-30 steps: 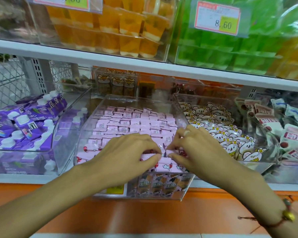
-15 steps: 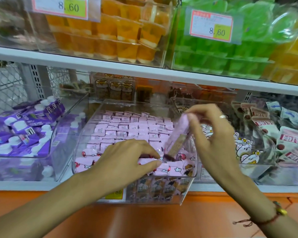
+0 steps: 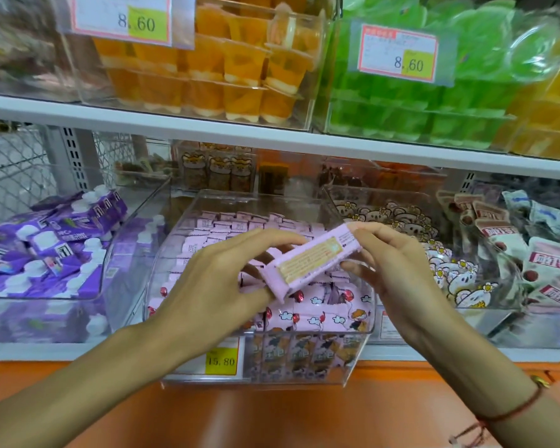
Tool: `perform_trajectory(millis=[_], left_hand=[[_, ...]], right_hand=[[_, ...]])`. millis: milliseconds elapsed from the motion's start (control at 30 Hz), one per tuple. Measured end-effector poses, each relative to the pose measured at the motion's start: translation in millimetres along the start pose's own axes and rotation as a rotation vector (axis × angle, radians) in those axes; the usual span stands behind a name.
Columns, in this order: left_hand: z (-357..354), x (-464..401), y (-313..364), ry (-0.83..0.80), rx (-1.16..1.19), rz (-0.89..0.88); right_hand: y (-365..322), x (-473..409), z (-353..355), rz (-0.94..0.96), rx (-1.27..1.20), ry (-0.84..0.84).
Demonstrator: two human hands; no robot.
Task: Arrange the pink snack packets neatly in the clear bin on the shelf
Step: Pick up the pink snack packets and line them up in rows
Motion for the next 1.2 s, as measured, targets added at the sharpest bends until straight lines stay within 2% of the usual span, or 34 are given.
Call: perform_trajectory(millis=[167,300,400,600,700,800,867,933,1000,1067,1133,1200], left_hand=[[1,-3,25,-0.010,0.029,-0.124],[2,-4,9,0.105,0.426,0.212],[2,1,-11,0.207,0.495,0.422],[2,-1,-12,0.218,0.464,0.418],[1,-3,-10,0.201,0.356,0.377],[0,-2,-12,0.195,0.216,0.366],[-1,-3,-14,0.186,0.229,0.333],[-6,-4,-19,0.135,0.230,0.338],[-16,1,-25,0.005,0.123,0.351],[-28,9,-26,-0.176,-0.043,0.334],[-41,14,-21,-0.373,-0.279,0.222],[-46,14,-19,-0.465,-0.463,0.101]], right_hand=[[0,3,-6,-0.072,-0.011,-0.040],[-4,3,-1,0.002,0.223,0.036],[-17,5,-2,0.162,0.338,0.062],[-29,17,-23,0.356,0.380,-0.138],[-35,29,-36,0.503,0.504,-0.224],[-37,35,-48,0.604,0.636,-0.260],[-41,35,-47,0.636,0.620,-0.232],[-46,28,-33,0.602,0.489,-0.139],[-47,18,-11,0.536,0.384,0.013],[-42,9,6,0.474,0.401,0.115],[-33,4,10,0.424,0.449,0.126],[-27,3,6,0.432,0.553,0.110]])
Point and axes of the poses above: each hand's wrist, its own x-axis away from the middle knuckle, its own z-axis out of the back of the hand, y = z × x, the point moved 7 cm from there along -x, towards the middle knuckle, and after that the axes turned 5 degrees about x, right-handed, at the moved point
